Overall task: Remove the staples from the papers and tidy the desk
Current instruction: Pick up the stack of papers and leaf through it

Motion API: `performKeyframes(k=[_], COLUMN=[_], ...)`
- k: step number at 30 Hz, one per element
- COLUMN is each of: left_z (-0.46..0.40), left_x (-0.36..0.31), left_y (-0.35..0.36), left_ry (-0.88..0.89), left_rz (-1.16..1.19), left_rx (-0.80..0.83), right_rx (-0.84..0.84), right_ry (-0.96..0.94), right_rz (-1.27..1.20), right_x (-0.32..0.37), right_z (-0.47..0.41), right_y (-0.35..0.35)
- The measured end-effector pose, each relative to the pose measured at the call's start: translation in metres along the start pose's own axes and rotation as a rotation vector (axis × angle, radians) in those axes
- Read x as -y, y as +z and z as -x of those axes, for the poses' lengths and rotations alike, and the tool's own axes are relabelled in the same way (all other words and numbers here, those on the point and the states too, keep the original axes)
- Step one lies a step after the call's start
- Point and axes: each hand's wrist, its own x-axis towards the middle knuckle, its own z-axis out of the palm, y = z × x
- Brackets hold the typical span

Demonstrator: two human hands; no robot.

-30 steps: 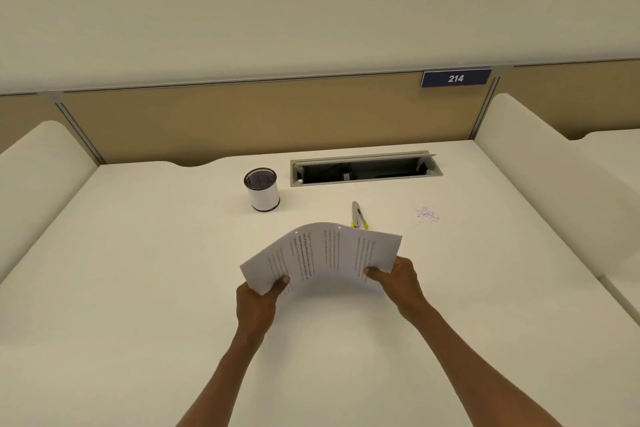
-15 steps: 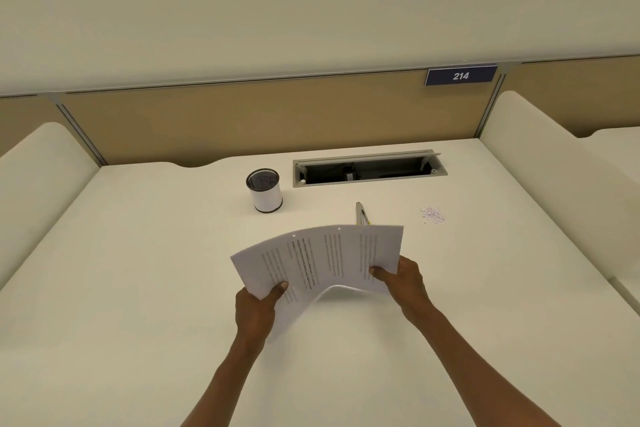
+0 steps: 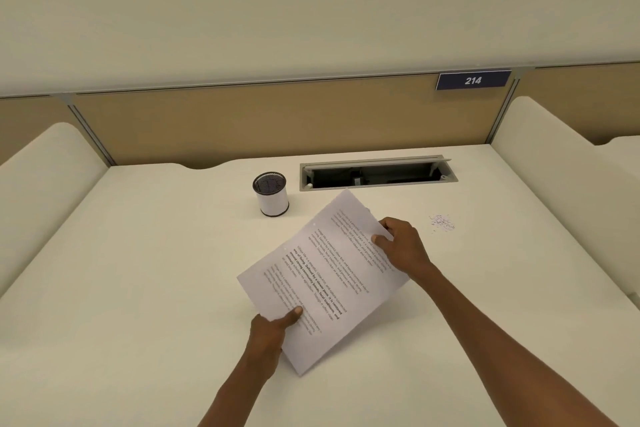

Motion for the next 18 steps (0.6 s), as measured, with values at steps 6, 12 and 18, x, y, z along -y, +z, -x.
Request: performKeyframes(k=[6,12,18], left_z=[-0.014,-0.03,-0.055], left_x=[-0.009,-0.046,-0.088], left_y=[-0.001,0.013,0.059], left_ry=[0.108,0.349,0.568], left_rz=[-0.148,-0.57,-0.612], left_rx=[-0.234,-0.405,-0.13], right_rx=[0.052,0.127,0.194], right_ry=[-0.091,-0.145,-0.182], right_rz=[0.151,0.248,0.223], right_x=[0.006,0.007,0.009], right_z=[-0.016,-0.029,-0.042], right_y=[0.005,0.01,0.012])
